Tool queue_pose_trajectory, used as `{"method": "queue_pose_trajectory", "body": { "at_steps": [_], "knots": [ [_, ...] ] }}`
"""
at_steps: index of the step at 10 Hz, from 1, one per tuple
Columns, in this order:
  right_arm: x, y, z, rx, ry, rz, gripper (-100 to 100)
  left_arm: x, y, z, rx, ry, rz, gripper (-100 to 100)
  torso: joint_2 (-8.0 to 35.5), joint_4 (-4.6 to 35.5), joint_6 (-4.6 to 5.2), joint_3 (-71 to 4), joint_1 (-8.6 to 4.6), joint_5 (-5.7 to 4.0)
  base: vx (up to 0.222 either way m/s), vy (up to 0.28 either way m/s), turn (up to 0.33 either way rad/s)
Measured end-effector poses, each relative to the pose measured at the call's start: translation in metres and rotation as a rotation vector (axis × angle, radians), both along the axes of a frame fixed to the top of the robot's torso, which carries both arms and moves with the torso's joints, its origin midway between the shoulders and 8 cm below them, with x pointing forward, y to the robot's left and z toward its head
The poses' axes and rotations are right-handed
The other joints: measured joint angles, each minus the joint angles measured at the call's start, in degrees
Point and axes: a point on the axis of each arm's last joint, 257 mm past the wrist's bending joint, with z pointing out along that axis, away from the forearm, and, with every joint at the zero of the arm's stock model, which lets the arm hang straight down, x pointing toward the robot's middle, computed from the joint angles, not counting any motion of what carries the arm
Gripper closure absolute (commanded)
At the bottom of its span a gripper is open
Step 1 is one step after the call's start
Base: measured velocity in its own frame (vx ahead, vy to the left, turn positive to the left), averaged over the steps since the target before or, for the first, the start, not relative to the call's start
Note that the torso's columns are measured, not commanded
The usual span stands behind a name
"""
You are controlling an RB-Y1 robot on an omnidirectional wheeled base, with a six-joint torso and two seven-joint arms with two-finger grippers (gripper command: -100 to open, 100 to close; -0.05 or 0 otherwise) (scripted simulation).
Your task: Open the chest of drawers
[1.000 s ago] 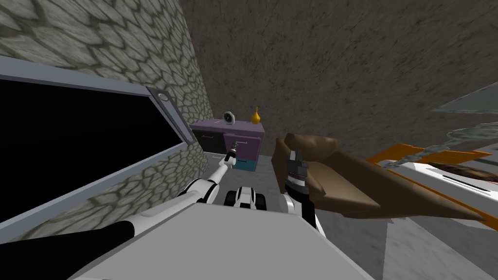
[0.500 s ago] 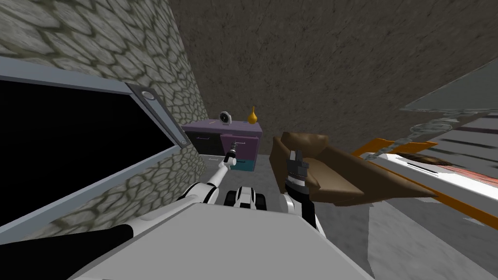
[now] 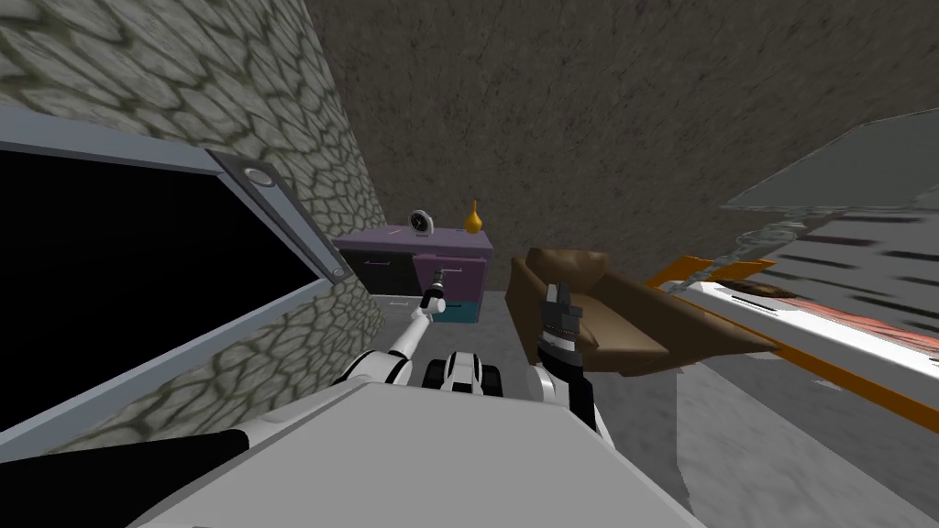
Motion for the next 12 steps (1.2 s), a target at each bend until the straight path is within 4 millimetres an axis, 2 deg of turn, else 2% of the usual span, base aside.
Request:
{"method": "queue_pose_trajectory", "body": {
  "at_steps": [12],
  "knots": [
    [0.0, 0.0, 0.0, 0.0, 0.0, 0.0, 0, -0.027, 0.028, 0.003, -0.002, 0.019, 0.123, -100, 0.0, 0.0, 0.0, 0.0, 0.06, 0.02, 0.002, 0.048, -0.113]
  ]
}}
